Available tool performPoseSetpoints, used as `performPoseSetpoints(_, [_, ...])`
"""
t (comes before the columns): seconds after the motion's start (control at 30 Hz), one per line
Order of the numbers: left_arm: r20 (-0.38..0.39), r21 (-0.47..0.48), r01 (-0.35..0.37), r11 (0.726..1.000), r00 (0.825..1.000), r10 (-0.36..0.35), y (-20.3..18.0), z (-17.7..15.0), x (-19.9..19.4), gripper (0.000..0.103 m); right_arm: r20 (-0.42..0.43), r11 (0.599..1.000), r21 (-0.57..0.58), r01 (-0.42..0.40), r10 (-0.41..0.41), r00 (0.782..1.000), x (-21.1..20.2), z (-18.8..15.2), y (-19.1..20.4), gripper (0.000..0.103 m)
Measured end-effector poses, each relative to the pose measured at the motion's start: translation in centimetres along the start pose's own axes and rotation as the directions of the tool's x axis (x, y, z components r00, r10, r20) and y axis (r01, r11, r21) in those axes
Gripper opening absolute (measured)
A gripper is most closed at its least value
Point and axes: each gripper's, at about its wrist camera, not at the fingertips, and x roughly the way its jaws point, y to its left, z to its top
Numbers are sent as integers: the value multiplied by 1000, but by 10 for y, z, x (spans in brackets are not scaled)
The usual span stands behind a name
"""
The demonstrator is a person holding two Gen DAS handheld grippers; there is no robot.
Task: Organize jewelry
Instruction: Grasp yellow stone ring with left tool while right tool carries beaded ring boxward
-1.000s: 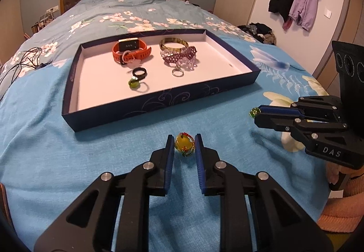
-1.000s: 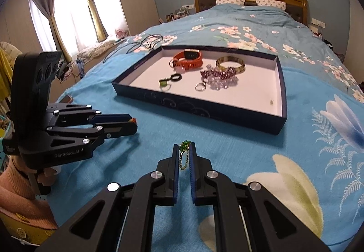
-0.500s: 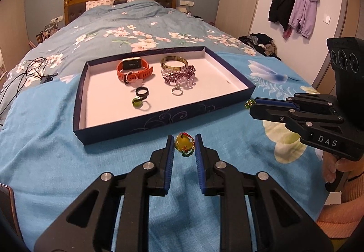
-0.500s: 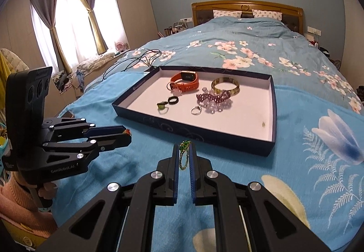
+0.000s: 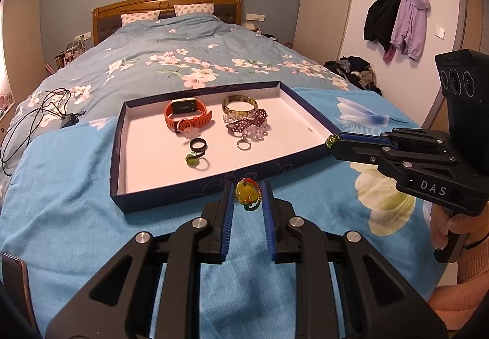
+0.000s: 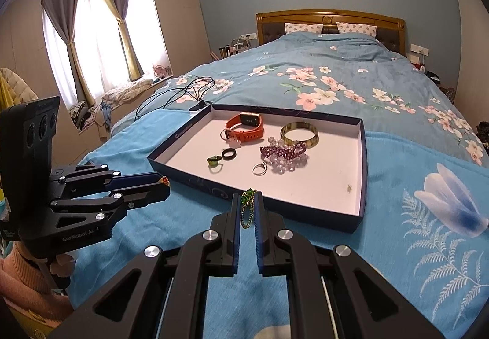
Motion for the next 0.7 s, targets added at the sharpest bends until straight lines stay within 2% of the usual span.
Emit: performPoseSetpoints(0.7, [33,-6,-28,1000,999,28,9,19,7,18,16,1000,9,-2,2,1000,9,16,-9,7])
